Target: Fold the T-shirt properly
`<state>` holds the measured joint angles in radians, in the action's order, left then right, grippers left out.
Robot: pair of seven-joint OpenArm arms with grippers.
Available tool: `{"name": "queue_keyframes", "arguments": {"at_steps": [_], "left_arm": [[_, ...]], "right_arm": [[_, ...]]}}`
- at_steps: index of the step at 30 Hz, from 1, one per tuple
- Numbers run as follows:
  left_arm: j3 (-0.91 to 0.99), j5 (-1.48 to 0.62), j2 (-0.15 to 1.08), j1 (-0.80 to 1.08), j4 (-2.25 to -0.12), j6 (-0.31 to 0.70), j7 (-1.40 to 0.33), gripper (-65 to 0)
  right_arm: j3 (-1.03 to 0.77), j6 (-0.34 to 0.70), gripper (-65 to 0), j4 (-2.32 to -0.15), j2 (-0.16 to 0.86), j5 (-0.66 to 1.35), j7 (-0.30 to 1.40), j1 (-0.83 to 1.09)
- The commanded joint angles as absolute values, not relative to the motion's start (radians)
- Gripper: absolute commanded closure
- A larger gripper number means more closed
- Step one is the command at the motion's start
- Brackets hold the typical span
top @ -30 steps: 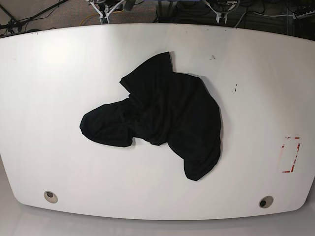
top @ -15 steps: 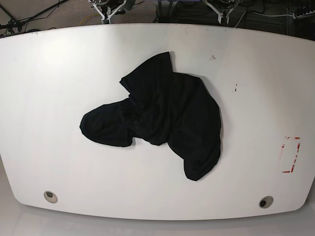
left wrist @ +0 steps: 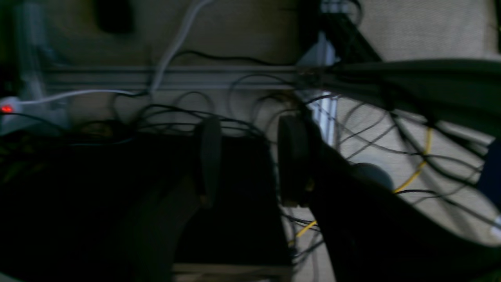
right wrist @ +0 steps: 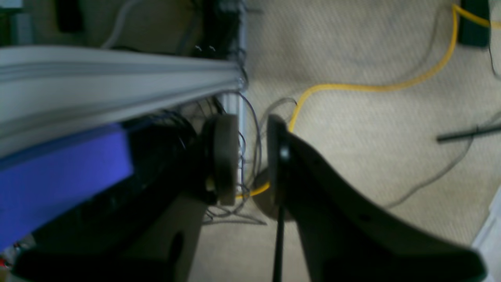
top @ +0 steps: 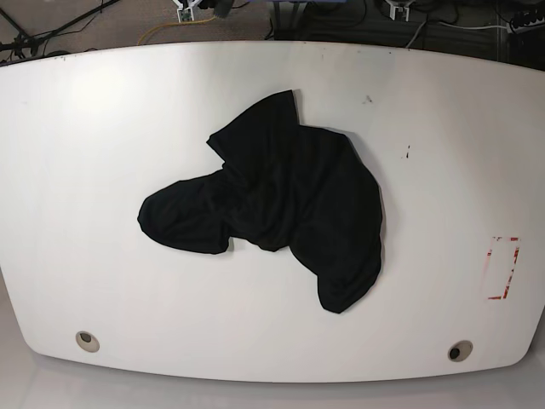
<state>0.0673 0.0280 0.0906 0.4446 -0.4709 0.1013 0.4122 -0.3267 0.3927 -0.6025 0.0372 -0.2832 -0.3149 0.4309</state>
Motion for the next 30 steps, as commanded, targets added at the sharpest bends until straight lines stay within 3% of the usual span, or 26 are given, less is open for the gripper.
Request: {"name": "queue_keyframes", "arguments": {"at_steps": [1, 7, 13, 20, 30], "left_arm": [[0.068, 0.027, 0.111, 0.558, -0.61, 0.101, 0.426, -21.2], [0.07, 0.025, 0.15, 0.7, -0.831, 0.101, 0.426, -21.2], [0.071, 0.024, 0.18, 0.869, -1.064, 0.101, 0.426, -21.1], [0.117, -0.008, 0.203, 1.069, -1.372, 0.099, 0.426, -21.1], [0.16, -0.173, 0.217, 1.204, -1.647, 0.101, 0.426, -21.2]], "right_arm": [[-0.329, 0.398, -12.2, -0.713, 0.022, -0.275, -0.328, 0.541], [-0.329, 0.398, -12.2, -0.891, -0.01, -0.272, -0.328, 0.684], [-0.328, 0.406, -12.2, -1.138, -0.008, -0.094, -0.328, 0.868], [-0.328, 0.406, -12.2, -1.399, -0.008, -0.028, -0.328, 1.05], [-0.329, 0.406, -12.2, -1.655, -0.007, 0.004, -0.302, 1.116]]}}
